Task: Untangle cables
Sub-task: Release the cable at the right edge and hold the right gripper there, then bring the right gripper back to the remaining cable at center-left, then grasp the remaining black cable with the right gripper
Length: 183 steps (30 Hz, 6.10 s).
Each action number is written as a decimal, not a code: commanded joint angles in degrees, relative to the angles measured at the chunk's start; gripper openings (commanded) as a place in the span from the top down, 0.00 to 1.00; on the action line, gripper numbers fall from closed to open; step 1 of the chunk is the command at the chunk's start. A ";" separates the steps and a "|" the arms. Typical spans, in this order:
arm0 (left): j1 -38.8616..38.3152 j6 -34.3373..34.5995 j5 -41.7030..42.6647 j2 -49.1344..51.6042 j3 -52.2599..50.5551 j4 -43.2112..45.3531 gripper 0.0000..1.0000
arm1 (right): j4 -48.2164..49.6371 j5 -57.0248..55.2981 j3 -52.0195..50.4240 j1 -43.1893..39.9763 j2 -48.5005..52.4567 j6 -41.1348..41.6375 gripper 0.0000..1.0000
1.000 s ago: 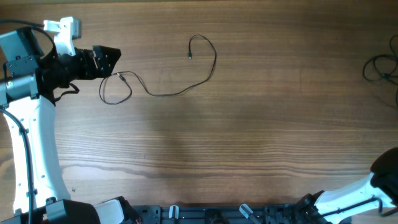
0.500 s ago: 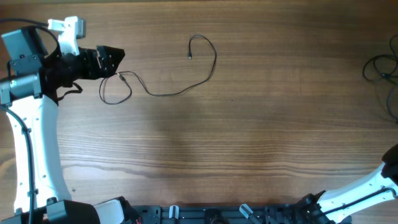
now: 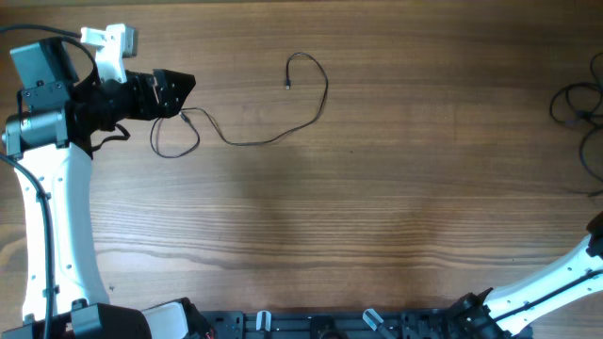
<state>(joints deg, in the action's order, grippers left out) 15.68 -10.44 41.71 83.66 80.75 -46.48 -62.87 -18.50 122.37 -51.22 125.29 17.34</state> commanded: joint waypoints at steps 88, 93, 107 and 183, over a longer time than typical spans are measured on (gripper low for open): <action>-0.02 -0.68 -4.66 -0.52 1.03 2.71 0.02 | -5.81 18.05 0.20 25.11 -20.96 -7.34 0.10; 0.46 4.90 -14.40 -0.52 1.03 3.82 0.02 | -7.98 21.94 0.20 33.75 -21.11 -8.98 0.09; 9.81 12.63 -18.23 -0.50 1.03 3.41 0.02 | -7.72 24.52 0.20 62.71 -18.95 -14.64 0.01; 9.57 12.37 -15.41 -0.48 1.03 2.49 0.00 | 34.77 46.88 0.17 95.19 24.35 -29.20 0.00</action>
<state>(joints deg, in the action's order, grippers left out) 25.52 1.43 24.53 83.66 80.75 -43.92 -28.40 27.00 122.32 43.72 147.92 -11.84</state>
